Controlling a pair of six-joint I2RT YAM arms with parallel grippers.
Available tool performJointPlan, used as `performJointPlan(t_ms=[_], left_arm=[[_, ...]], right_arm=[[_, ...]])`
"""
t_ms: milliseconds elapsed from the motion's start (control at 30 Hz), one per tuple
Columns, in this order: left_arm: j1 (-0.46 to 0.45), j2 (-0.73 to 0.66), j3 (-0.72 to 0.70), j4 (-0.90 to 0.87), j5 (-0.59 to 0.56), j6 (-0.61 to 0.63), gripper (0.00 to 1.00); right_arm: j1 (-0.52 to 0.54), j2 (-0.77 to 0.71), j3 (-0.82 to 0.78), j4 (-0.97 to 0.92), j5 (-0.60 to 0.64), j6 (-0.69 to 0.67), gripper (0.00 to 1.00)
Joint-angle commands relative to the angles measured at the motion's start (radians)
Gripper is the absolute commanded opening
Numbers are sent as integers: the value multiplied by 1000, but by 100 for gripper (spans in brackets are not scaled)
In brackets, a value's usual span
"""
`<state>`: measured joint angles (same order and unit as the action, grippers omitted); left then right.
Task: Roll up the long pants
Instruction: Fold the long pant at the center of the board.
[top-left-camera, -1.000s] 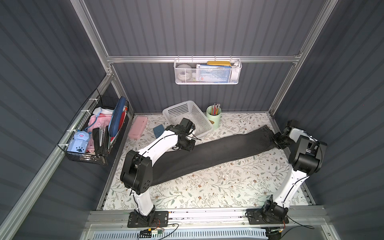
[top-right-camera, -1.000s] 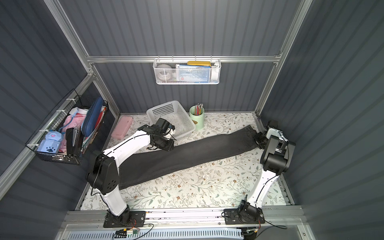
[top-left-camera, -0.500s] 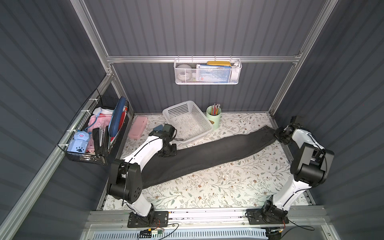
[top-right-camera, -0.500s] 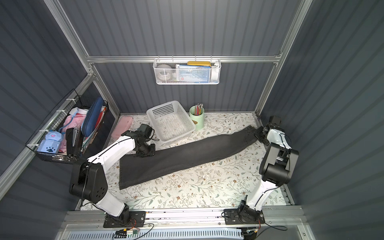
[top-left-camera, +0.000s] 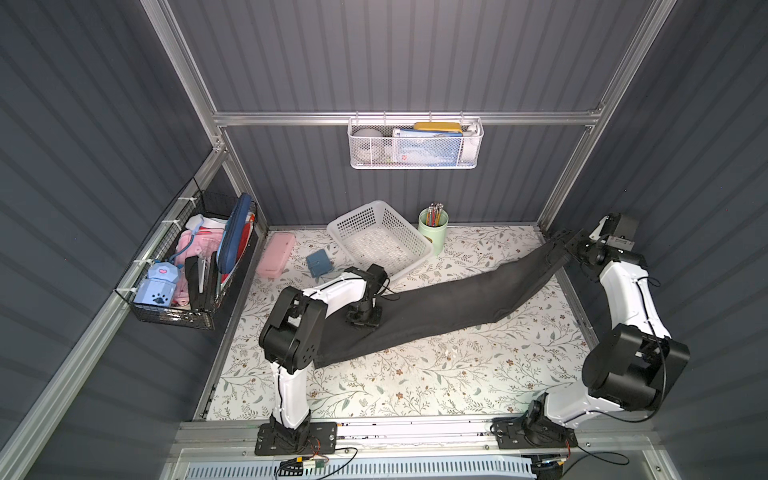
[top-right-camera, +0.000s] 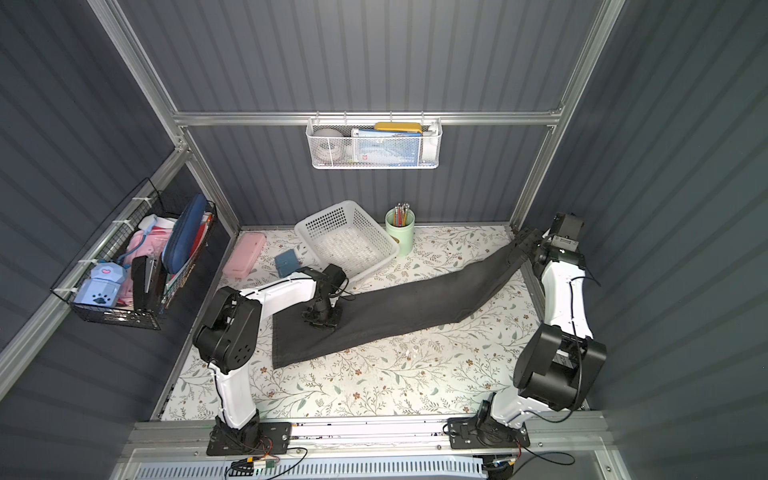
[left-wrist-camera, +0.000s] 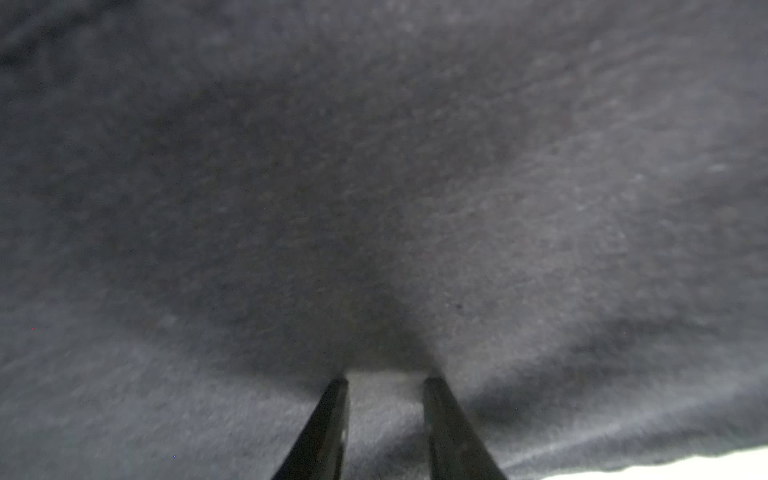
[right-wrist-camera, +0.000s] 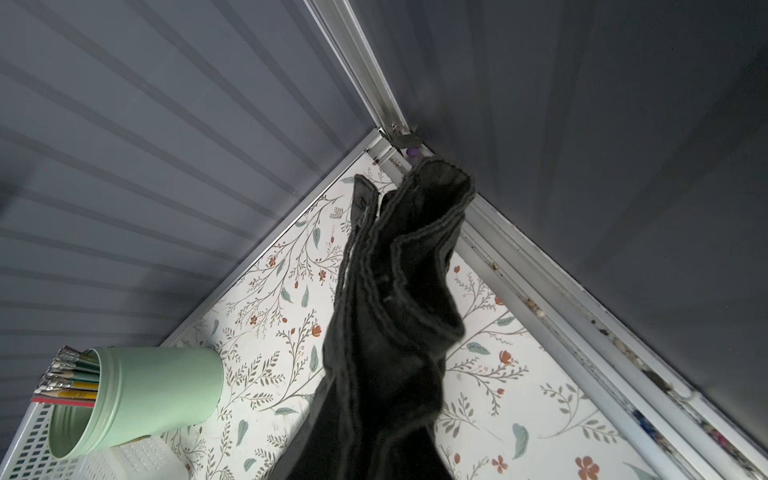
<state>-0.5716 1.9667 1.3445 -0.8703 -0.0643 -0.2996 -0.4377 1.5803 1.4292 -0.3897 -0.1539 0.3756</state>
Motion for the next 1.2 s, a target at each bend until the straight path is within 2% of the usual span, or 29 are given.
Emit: performJointPlan(t_ms=[0,133,367,467,533,633,733,833,1000,1167], left_arm=[[-44,60,19,21,49,11,33],[-51,-63,-26,2,-5,-42,35],[-32,-322,-40,-59,-97,-92,52],[41,-402,-41,-61,-80,-139,55],[130,-435,-52,-49,-40,-172,56],[223,-432,-37,-56,-37,-185,56],[270,-403,22,-96,-63,-183,57],[329,-391,38,-92,-41,-200,57],[381,-390,42,-45,-47,-211,57],[381,-361,46,5,-11,-217,56]], right_arm=[[1,21,95,32,-19,-12,3],[59,5,122,13,-42,-86,3],[234,-85,68,-2,-215,-197,4],[360,-124,56,-14,-255,-194,4],[465,-150,43,-12,-242,-170,4],[630,-173,37,-21,-199,-145,4],[798,-189,40,-54,-148,-147,4],[934,-207,29,-92,-105,-156,4],[1076,-233,-2,-71,-13,-113,4],[1187,-150,34,35,50,-70,4]])
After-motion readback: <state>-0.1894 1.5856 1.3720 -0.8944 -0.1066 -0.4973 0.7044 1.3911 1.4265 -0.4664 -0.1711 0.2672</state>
